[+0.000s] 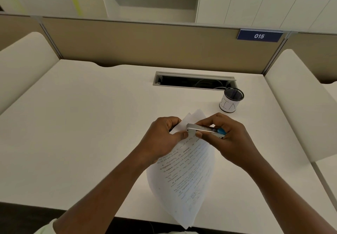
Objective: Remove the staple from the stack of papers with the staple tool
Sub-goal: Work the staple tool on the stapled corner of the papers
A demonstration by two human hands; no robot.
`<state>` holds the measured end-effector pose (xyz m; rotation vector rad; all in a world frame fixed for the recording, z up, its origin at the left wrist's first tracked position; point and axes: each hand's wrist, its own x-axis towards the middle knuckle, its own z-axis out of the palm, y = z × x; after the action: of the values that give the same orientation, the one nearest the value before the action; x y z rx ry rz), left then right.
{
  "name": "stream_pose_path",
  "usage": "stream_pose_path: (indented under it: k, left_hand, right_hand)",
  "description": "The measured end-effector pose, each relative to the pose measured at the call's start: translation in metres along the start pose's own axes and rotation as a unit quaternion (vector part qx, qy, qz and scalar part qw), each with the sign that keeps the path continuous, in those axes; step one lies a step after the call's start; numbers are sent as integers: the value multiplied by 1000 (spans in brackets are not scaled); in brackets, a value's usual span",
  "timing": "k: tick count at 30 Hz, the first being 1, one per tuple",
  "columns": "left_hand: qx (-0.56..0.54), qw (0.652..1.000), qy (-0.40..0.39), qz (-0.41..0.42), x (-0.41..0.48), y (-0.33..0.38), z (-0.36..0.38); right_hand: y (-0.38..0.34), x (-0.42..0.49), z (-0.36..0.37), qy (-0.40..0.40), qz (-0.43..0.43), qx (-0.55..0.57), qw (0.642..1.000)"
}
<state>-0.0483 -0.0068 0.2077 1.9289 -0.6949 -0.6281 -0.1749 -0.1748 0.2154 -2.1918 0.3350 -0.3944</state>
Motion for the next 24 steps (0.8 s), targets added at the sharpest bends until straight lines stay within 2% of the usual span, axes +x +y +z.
stream_pose_path:
  k: [5, 10, 13, 16, 17, 19, 21, 24]
  left_hand:
    - [11, 1000, 1, 26, -4, 1, 0]
    - [14, 999, 11, 49, -6, 1, -1]
    - [27, 998, 19, 62, -6, 1, -1]
    - [23, 998, 6, 57, -8, -2, -2]
    - [25, 998, 5, 51, -9, -4, -2]
    - [36, 999, 8, 37, -11, -8, -2]
    - [38, 999, 14, 30, -11, -9, -4]
    - [27, 999, 17, 25, -10, -6, -7]
  right_hand:
    - [3, 9, -6, -63, 128, 177, 974]
    - [8, 15, -8, -108, 218, 302, 922]
    - [12, 16, -6, -111, 265, 365, 886]
    - [15, 20, -10, -84, 302, 469, 826]
    - [16, 21, -13, -70, 299, 484, 819]
    - [18, 23, -21, -41, 269, 470, 840]
    - [22, 22, -26, -32, 231, 414, 880]
    - [26, 18, -28, -80, 181, 344, 918]
